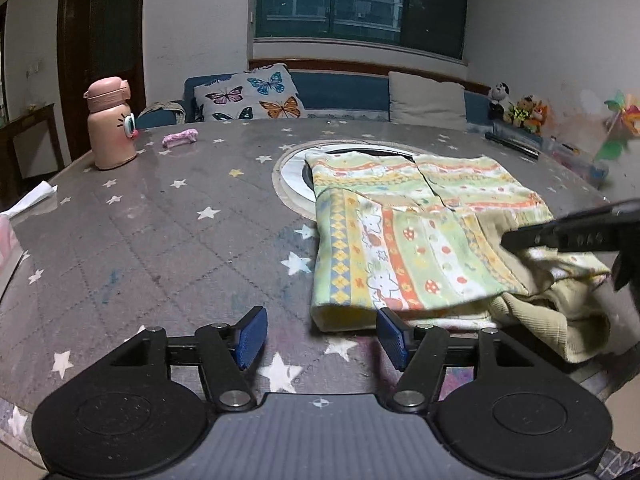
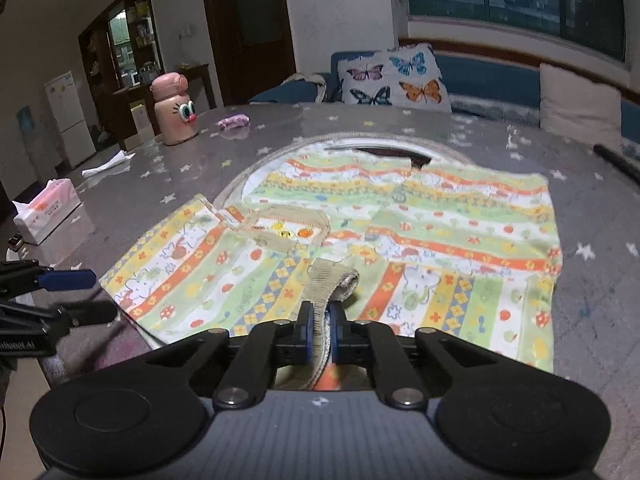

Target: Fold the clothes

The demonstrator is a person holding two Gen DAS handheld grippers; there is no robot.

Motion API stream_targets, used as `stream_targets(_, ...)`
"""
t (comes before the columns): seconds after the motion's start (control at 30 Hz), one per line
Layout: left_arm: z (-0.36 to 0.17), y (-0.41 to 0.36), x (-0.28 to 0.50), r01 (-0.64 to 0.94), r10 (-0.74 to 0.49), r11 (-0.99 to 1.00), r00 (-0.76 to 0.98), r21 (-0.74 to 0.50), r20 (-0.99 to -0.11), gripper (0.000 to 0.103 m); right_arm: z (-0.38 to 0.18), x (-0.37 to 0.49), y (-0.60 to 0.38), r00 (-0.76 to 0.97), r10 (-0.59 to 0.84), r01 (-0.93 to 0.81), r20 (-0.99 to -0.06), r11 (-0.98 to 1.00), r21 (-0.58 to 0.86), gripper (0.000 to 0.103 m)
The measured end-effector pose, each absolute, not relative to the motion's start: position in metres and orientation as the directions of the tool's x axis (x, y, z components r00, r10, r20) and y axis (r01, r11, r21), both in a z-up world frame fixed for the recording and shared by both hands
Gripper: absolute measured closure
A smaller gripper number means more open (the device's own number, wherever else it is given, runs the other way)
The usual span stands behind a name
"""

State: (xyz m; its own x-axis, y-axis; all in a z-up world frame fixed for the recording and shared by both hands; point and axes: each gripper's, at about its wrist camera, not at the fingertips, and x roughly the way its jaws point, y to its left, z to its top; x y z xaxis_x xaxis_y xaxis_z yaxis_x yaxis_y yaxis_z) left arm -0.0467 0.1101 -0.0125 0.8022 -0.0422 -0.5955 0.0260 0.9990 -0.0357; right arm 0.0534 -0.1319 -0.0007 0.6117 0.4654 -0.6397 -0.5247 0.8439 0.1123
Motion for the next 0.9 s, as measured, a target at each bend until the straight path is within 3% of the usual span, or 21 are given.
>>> stream_targets(0.6,-0.021,0.097,-0.038,0.001,0.035,0.998,0.806,0.06,-0.59,0.039,0.089,0.044,-0.138,0.737,0.506,-0.561,-0.449,0.828,0.013,0.096)
stream_targets(0.73,-0.021,0.098,-0.041,0.001,0.04,0.998,0.805,0.07,-0.592,0.039,0.083,0.043,-0.15,0.76,0.464,-0.515,-0.455,0.857,0.016,0.096)
stream_targets(0.9,-0.02,0.099,-0.042,0.0,0.045,0.997,0.799,0.075,-0.6,0.039,0.039,0.056,-0.161,0.74,0.381,-0.435,-0.555,0.9,0.038,0.096)
